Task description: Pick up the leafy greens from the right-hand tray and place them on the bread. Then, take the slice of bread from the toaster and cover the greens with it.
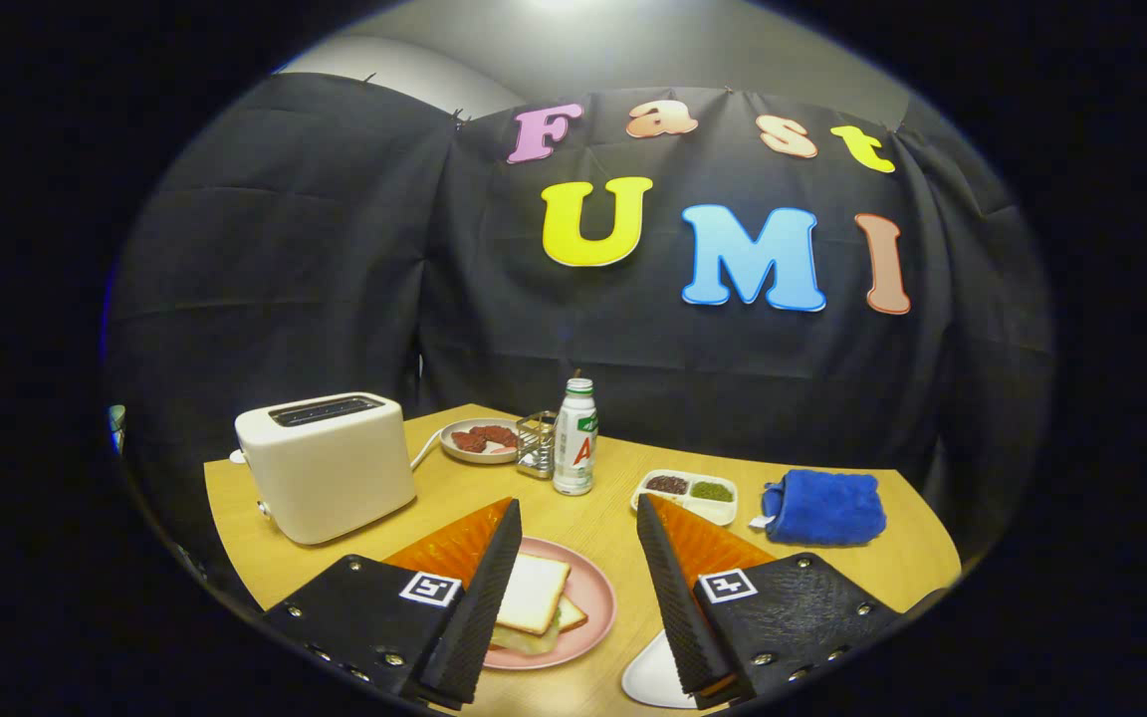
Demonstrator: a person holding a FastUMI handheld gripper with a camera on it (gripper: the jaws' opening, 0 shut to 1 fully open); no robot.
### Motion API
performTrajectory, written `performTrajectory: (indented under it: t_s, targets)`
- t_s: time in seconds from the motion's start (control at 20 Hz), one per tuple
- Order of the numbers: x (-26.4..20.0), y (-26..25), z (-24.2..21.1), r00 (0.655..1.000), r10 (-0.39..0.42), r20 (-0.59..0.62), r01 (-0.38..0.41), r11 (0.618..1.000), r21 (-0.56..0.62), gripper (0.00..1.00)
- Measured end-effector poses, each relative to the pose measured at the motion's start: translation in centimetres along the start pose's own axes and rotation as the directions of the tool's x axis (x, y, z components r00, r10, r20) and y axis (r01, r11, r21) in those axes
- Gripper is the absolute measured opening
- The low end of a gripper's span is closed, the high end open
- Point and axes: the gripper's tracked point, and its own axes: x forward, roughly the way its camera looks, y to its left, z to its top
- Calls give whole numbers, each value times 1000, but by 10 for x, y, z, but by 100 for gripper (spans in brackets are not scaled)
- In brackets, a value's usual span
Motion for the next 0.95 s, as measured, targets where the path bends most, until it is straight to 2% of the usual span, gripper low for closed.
performTrajectory:
  t_s: [0.2,0.6,0.7,0.95]
  targets:
    - [-24,-49,16,999,-46,28,45,999,22,72]
    - [-74,-155,14,987,-151,56,150,988,23,72]
    - [-87,-179,12,983,-171,63,169,985,40,76]
    - [-125,-252,2,958,-276,78,272,961,56,76]
